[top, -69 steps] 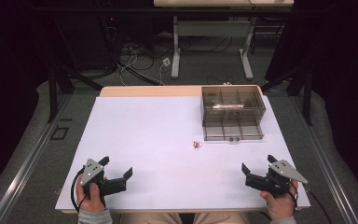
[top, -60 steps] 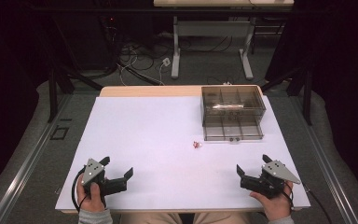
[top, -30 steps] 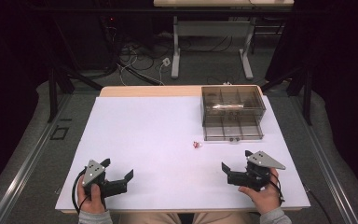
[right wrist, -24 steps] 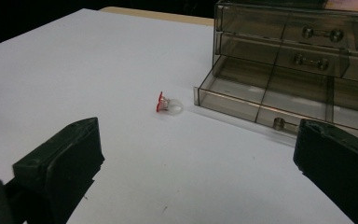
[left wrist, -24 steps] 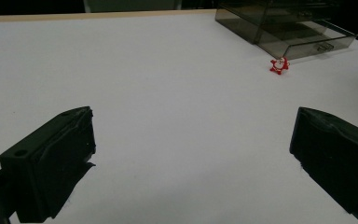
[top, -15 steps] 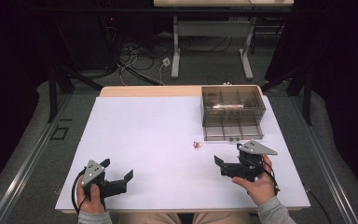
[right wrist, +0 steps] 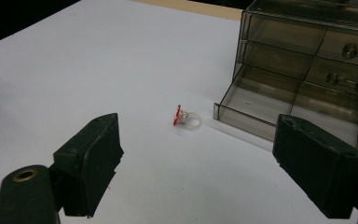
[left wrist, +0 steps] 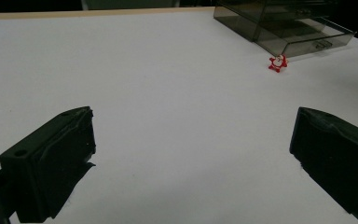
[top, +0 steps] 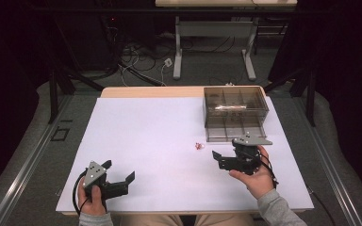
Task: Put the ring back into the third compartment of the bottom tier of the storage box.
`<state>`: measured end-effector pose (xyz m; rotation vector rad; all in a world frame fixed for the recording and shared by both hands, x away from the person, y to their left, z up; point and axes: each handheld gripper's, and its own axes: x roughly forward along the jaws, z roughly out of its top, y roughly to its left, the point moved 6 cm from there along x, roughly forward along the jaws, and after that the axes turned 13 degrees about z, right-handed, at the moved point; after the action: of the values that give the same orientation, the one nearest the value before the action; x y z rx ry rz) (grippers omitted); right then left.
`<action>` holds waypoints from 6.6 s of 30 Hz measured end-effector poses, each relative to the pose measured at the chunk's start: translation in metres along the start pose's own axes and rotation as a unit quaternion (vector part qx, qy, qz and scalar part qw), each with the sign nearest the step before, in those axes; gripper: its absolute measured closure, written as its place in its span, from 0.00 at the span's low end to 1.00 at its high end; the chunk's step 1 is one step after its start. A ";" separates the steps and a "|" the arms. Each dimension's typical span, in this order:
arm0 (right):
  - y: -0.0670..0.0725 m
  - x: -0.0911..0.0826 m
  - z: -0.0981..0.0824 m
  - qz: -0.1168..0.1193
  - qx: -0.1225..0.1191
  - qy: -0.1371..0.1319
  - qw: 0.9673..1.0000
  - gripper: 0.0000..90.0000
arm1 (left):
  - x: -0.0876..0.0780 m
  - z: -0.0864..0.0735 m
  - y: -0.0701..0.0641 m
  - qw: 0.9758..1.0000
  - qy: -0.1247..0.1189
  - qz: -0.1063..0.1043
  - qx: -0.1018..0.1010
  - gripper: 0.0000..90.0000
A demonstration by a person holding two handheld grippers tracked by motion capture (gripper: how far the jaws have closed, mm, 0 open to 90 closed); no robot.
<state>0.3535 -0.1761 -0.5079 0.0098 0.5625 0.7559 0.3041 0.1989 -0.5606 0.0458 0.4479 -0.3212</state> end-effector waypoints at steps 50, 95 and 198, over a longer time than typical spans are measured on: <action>-0.004 0.068 0.039 -0.021 -0.009 0.067 0.997 0.26 | 0.001 0.000 0.001 1.000 0.001 -0.003 0.005 0.01; -0.029 0.109 0.019 -0.039 0.116 0.109 0.987 0.47 | 0.002 -0.001 0.002 1.000 0.009 -0.008 0.005 0.01; -0.023 0.129 0.006 -0.014 0.155 0.120 0.981 1.00 | 0.002 -0.002 0.004 1.000 0.011 -0.005 0.005 0.01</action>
<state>0.4466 -0.1077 -0.5693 0.2004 0.9041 0.6391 0.3065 0.2023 -0.5637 0.0572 0.4675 -0.3339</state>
